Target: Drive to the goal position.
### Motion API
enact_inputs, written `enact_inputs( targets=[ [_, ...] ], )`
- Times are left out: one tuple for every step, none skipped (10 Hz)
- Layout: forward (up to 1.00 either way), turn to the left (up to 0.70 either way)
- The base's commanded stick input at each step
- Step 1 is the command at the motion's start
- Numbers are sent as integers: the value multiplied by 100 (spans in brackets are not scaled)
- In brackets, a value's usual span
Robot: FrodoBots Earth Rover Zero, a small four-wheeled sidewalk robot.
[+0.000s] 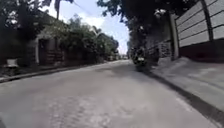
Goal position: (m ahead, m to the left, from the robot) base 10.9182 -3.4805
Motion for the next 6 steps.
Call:
enact_inputs(
  targets=[
    [100,0],
    [100,0],
    [100,0],
    [100,0],
    [100,0],
    [100,0]
  ],
)
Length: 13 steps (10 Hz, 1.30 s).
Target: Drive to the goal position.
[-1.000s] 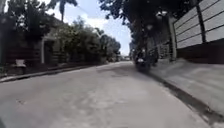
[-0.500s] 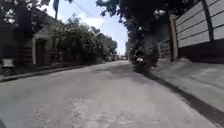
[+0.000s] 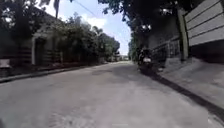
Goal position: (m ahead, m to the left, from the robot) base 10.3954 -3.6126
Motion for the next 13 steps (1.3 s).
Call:
enact_inputs(
  targets=[
    [100,0],
    [100,-3],
    [100,-33],
    [100,-39],
    [100,-40],
    [100,-40],
    [100,-40],
    [100,-40],
    [100,-40],
    [100,-5],
    [100,0],
    [100,0],
    [100,0]
  ],
)
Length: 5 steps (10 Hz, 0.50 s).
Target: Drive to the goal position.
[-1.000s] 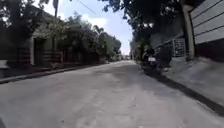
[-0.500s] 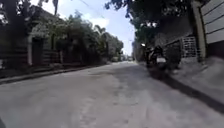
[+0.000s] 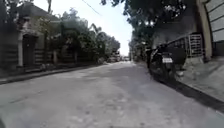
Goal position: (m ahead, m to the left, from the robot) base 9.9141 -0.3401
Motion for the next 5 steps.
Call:
enact_inputs(
  targets=[
    [100,0],
    [100,0],
    [100,0],
    [100,0],
    [100,0]
  ],
)
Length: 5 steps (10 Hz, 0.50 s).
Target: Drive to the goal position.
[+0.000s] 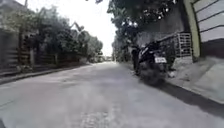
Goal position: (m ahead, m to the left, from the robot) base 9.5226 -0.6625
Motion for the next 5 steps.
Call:
enact_inputs(
  targets=[
    [100,0],
    [100,0],
    [100,0],
    [100,0],
    [100,0]
  ],
)
